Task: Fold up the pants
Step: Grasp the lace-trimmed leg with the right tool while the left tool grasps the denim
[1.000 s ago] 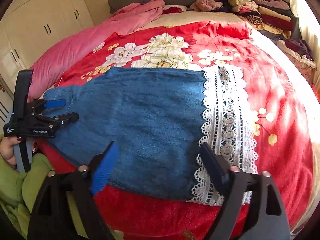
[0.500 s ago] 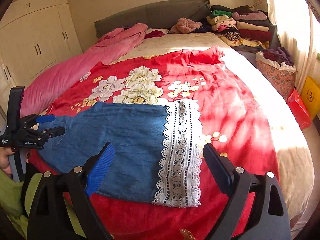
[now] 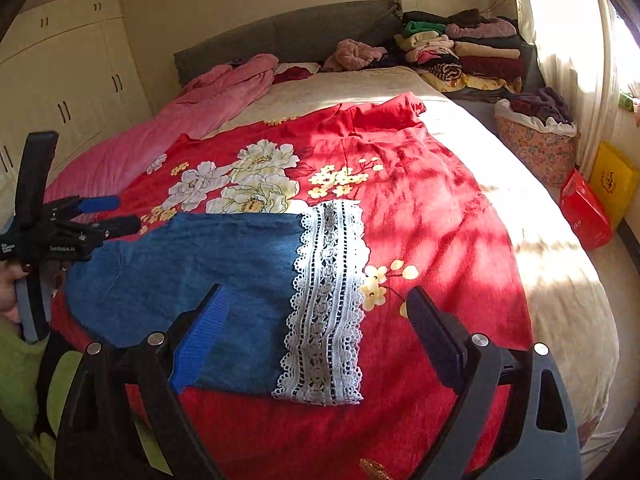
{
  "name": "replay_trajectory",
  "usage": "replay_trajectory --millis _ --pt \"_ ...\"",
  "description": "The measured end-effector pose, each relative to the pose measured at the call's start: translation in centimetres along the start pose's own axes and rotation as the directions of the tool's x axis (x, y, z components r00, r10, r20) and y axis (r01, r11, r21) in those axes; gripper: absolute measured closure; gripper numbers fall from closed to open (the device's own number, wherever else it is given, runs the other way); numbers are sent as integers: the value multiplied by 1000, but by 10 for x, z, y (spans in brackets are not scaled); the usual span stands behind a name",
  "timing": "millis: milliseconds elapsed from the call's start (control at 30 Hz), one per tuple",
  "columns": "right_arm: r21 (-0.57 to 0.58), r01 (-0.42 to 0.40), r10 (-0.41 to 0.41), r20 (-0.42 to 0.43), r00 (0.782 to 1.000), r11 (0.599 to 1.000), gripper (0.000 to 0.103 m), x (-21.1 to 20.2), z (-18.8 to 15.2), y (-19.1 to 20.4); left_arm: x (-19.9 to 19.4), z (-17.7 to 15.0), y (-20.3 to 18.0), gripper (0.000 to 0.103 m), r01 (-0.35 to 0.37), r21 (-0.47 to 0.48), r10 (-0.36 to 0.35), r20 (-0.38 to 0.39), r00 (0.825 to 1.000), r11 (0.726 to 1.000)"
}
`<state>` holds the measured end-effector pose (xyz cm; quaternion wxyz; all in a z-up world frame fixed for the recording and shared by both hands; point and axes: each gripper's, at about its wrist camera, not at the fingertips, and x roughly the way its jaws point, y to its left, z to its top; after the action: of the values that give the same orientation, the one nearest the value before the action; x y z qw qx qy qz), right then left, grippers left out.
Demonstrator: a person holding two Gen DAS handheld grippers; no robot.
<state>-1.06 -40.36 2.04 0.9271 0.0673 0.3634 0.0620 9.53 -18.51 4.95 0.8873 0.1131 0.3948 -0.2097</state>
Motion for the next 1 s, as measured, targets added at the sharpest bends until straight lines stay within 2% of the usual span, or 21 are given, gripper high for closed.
replay_trajectory --millis 167,267,400,667,767,867,933,1000 --pt "11 -30 30 -51 998 999 14 21 -13 0 17 19 -26 10 62 70 -63 6 998 996" --pt "30 -51 53 -77 996 998 14 33 -18 0 37 32 -38 10 78 107 -78 -5 997 991" --pt "54 -71 76 -95 993 996 14 45 -23 -1 69 43 -49 10 111 150 -107 -37 994 982" --pt "97 -76 88 -123 988 992 14 60 -28 -10 140 49 -55 11 137 191 -117 -112 987 972" --pt "112 -72 88 -146 985 991 14 68 -32 -13 160 46 -55 20 222 140 -200 -153 968 965" --pt "141 -82 102 -139 985 987 13 72 -33 -17 169 37 -59 31 262 120 -239 -173 955 958" --pt "160 -89 111 -134 985 983 12 75 -32 -17 168 33 -64 42 275 131 -253 -167 953 952" --pt "156 -96 117 -130 985 983 13 78 -30 -15 163 32 -69 65 292 136 -269 -164 949 947"
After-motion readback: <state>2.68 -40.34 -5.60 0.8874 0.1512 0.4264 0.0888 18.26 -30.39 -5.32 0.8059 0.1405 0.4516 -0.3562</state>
